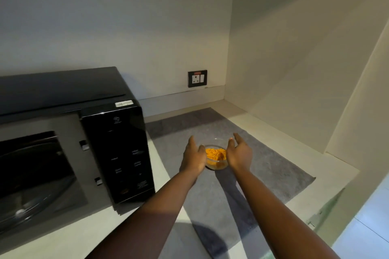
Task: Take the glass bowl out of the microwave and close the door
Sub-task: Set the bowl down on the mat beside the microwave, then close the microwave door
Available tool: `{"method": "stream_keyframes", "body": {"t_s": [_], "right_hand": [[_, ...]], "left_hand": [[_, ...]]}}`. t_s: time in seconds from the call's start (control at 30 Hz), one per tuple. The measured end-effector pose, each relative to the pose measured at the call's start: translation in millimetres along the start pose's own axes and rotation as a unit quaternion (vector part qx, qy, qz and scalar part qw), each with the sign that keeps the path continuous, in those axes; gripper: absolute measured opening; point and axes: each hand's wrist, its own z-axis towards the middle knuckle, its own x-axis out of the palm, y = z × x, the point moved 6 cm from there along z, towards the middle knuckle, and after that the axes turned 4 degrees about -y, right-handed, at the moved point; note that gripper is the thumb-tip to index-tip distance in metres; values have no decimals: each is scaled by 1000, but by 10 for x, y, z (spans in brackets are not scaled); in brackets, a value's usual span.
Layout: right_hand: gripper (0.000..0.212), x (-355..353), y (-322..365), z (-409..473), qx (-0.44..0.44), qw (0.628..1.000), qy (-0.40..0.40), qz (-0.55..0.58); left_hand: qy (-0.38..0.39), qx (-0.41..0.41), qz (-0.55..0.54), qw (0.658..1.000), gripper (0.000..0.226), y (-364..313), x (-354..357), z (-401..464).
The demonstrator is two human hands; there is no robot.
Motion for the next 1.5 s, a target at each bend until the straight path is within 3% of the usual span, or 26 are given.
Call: {"method": "stream_keyframes", "body": {"t_s": [0.33,0.6,0.8,1.13,1.3,1.5], "right_hand": [[31,-142,752,-839,-122,981,-40,146],[30,-150,1520,-1562,-234,941,0,244],[30,145,2119,-2305,-258,899,104,339],[31,480,2821,-3558,-324,827,223,400],[30,546,3065,-4111,-364,788,286,406],[30,545,3296,-4799,-448,719,373,378]], "left_hand": [[-210,133,12,968,46,-325,-1104,-948],[-436,217,95,868,46,-652,-2324,-1700],[-554,165,178,796,47,-577,-3395,-2290],[-575,-21,358,735,46,-391,-4855,-3090],[-530,-110,394,743,45,-252,-5375,-3479],[-416,-235,383,791,35,-105,-5715,-3607]]}}
